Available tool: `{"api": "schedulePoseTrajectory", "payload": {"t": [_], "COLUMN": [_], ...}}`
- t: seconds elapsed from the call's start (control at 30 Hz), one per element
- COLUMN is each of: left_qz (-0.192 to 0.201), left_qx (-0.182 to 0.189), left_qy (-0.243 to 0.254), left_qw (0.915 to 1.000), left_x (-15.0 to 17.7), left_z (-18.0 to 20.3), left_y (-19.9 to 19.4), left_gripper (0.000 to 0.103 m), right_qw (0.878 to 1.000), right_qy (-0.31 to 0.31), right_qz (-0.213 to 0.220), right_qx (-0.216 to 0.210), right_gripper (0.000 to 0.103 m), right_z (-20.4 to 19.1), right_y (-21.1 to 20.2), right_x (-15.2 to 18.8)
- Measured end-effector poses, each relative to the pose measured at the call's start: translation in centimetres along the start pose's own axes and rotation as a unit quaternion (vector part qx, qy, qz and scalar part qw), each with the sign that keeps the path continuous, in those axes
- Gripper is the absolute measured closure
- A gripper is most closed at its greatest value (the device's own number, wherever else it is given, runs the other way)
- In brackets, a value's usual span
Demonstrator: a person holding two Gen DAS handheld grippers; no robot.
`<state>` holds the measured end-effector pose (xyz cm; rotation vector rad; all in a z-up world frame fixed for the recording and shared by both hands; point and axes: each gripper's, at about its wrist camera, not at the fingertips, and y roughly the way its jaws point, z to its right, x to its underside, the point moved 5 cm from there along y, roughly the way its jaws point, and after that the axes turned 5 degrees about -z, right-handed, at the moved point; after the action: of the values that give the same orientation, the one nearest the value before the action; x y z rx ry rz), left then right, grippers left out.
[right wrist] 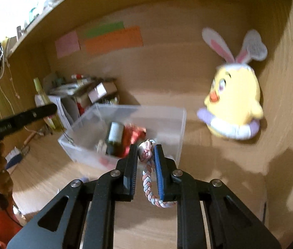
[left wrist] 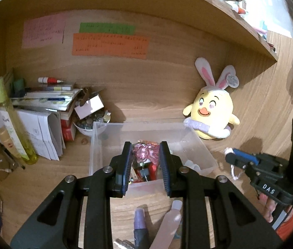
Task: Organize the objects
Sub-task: 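Grasp the braided hair tie with the right tool while the left tool lifts the clip, then carry the clip and hair tie into the clear box and release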
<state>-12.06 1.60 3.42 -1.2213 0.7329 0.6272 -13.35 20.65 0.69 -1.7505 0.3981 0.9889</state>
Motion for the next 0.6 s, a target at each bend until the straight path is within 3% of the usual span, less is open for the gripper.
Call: {"api": "schedulePoseTrajectory", "payload": {"t": [0.33,0.6], "left_qz": [-0.010,-0.054], "left_qx": [-0.013,-0.022], "left_qy": [-0.002,-0.017], "left_qw": [0.9999,0.9981], "left_x": [-1.1,0.1], "left_z": [-1.4,-3.3], "left_y": [2.2,6.2], "left_gripper": [0.077,0.077], "right_qw": [0.998,0.999], "right_qy": [-0.043,-0.051], "right_qz": [0.035,-0.005], "right_qx": [0.007,0.001], "right_gripper": [0.088,0.088], "right_z": [-2.4,-2.9], "right_y": [1.4,6.1], "right_x": [-4.7,-4.7]}}
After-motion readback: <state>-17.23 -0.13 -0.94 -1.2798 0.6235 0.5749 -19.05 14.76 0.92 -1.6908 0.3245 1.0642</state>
